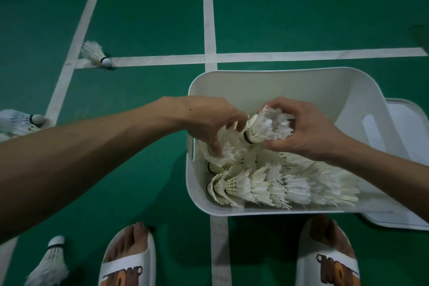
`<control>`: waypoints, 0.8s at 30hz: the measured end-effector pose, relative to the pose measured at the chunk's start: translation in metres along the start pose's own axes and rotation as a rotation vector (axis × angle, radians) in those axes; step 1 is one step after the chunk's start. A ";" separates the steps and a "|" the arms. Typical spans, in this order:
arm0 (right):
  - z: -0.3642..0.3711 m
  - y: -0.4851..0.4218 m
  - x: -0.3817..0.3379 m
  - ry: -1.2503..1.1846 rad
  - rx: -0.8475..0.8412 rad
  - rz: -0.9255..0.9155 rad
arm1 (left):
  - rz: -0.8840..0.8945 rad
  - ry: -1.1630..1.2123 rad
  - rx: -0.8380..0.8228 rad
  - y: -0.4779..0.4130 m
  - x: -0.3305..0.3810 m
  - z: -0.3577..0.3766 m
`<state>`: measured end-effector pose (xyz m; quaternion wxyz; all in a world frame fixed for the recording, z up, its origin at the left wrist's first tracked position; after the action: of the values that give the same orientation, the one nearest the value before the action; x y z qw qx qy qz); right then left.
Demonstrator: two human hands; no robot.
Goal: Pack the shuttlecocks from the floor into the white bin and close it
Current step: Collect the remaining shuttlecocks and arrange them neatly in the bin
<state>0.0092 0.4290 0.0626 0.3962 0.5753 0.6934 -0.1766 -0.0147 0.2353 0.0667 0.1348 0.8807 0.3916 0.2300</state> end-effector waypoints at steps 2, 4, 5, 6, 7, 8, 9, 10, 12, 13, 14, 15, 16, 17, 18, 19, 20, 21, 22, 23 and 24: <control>0.007 0.000 -0.001 -0.001 0.005 -0.007 | -0.013 0.004 0.004 -0.002 -0.001 -0.001; 0.011 -0.002 -0.004 -0.004 0.004 0.001 | -0.025 0.033 0.017 -0.003 -0.002 -0.002; 0.013 -0.002 -0.005 -0.002 -0.013 0.005 | -0.031 0.039 0.021 -0.004 -0.002 -0.002; 0.014 -0.002 -0.007 0.006 -0.032 0.000 | -0.036 0.036 0.024 -0.004 -0.002 -0.001; 0.015 -0.002 -0.008 0.026 -0.041 -0.011 | -0.038 0.028 0.027 -0.004 -0.002 -0.002; 0.017 -0.002 -0.010 0.051 -0.034 -0.026 | -0.040 0.021 0.030 -0.004 -0.002 -0.002; 0.019 -0.002 -0.011 0.084 -0.014 -0.036 | -0.042 0.017 0.034 -0.004 -0.002 -0.002; 0.021 -0.001 -0.010 0.118 0.010 -0.037 | -0.046 0.015 0.037 -0.004 -0.002 -0.001; 0.027 0.000 -0.008 0.200 0.019 -0.030 | -0.054 0.012 0.048 -0.005 -0.002 -0.001; 0.028 0.001 -0.008 0.251 -0.003 -0.044 | -0.057 0.007 0.054 -0.006 -0.002 -0.001; 0.028 0.001 -0.008 0.298 -0.033 -0.071 | -0.062 0.002 0.056 -0.006 -0.003 0.000; 0.026 0.001 -0.008 0.329 -0.063 -0.091 | -0.066 -0.002 0.055 -0.006 -0.003 0.000; 0.023 0.001 -0.009 0.329 -0.086 -0.087 | -0.068 -0.006 0.052 -0.006 -0.002 0.000; 0.018 0.001 -0.009 0.299 -0.100 -0.057 | -0.066 -0.009 0.050 -0.005 -0.003 0.000; 0.012 0.002 -0.009 0.249 -0.097 -0.027 | -0.063 -0.012 0.047 -0.004 -0.002 0.000; 0.008 0.003 -0.009 0.204 -0.087 -0.007 | -0.062 -0.014 0.046 -0.004 -0.002 0.000; 0.005 0.004 -0.009 0.177 -0.072 -0.006 | -0.062 -0.016 0.047 -0.004 -0.002 0.000; 0.004 0.004 -0.009 0.169 -0.061 -0.018 | -0.063 -0.016 0.048 -0.004 -0.002 0.000; 0.004 0.004 -0.009 0.175 -0.056 -0.038 | -0.064 -0.015 0.048 -0.004 -0.002 0.001; 0.005 0.004 -0.010 0.190 -0.054 -0.056 | -0.066 -0.011 0.046 -0.004 -0.002 0.001; 0.007 0.004 -0.011 0.205 -0.051 -0.073 | -0.067 -0.007 0.043 -0.005 -0.002 0.001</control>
<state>0.0155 0.4179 0.0668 0.3313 0.5546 0.7549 -0.1134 -0.0182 0.2369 0.0631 0.1246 0.8706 0.4251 0.2140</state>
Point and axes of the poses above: each hand's wrist, its own y-axis away from the middle knuckle, its own z-axis out of the palm, x = y × z, the point moved 2 cm from there along -y, towards the middle knuckle, and after that the axes turned 7 degrees about x, right-handed, at the moved point
